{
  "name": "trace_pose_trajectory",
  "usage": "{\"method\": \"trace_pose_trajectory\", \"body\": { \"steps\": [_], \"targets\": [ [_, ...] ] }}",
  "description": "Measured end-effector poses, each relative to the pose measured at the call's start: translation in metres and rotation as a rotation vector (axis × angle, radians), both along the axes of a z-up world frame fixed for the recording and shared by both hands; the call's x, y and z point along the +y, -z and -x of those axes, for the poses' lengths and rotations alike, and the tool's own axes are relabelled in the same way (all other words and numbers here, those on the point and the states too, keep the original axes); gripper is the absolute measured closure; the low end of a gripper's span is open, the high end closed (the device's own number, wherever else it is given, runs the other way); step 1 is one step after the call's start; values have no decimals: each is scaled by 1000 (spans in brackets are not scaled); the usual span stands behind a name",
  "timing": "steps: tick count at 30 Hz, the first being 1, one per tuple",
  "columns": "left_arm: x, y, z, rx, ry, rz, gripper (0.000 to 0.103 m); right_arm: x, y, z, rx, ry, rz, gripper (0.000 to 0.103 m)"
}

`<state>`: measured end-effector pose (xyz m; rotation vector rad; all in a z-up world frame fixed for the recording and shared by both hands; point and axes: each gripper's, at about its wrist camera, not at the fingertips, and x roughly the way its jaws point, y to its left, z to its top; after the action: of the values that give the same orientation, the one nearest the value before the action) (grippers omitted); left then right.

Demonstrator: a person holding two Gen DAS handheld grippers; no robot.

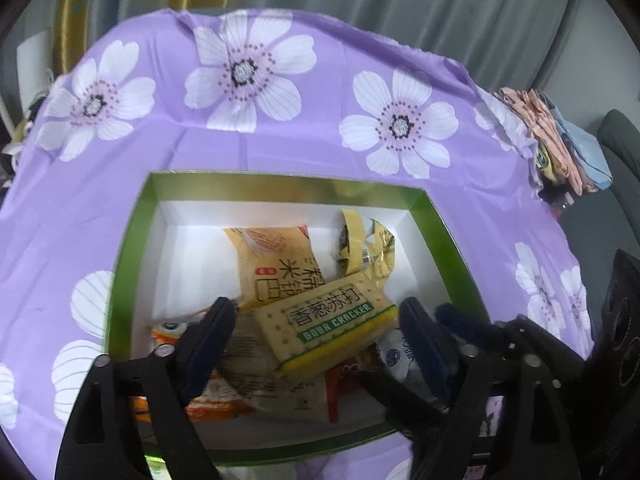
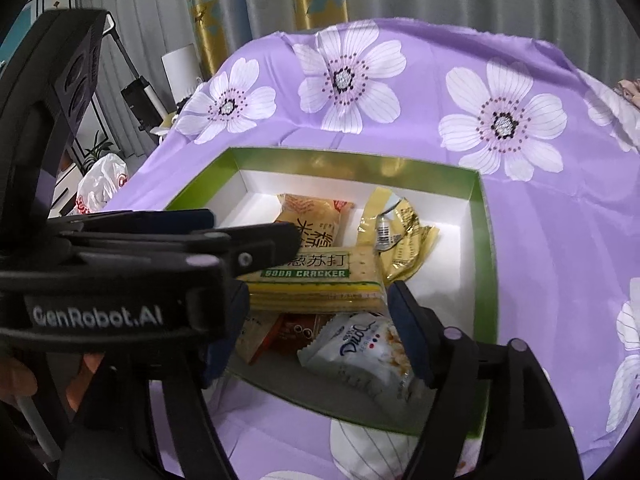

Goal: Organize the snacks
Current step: 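Open the left gripper to drop the soda cracker pack into the box, then withdraw the left gripper and move it to the yellow-green corn snack bag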

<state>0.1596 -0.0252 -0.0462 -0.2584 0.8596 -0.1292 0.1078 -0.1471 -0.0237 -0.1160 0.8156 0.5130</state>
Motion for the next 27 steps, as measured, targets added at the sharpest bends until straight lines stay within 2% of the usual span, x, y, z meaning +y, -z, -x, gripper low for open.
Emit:
{"method": "trace_pose_trajectory", "body": {
  "steps": [9,14,27],
  "targets": [
    [6,-25,35,-77,-37,-63,8,-16,-26,38,-39,13,-79,16],
    [7,-36,60,-109,-35,-83,3,-15,-32,59,-42,-14,-93,7],
    [14,-45,117,-127,-61,-108,3,8,-28,101,7,-98,-102,6]
  ]
}}
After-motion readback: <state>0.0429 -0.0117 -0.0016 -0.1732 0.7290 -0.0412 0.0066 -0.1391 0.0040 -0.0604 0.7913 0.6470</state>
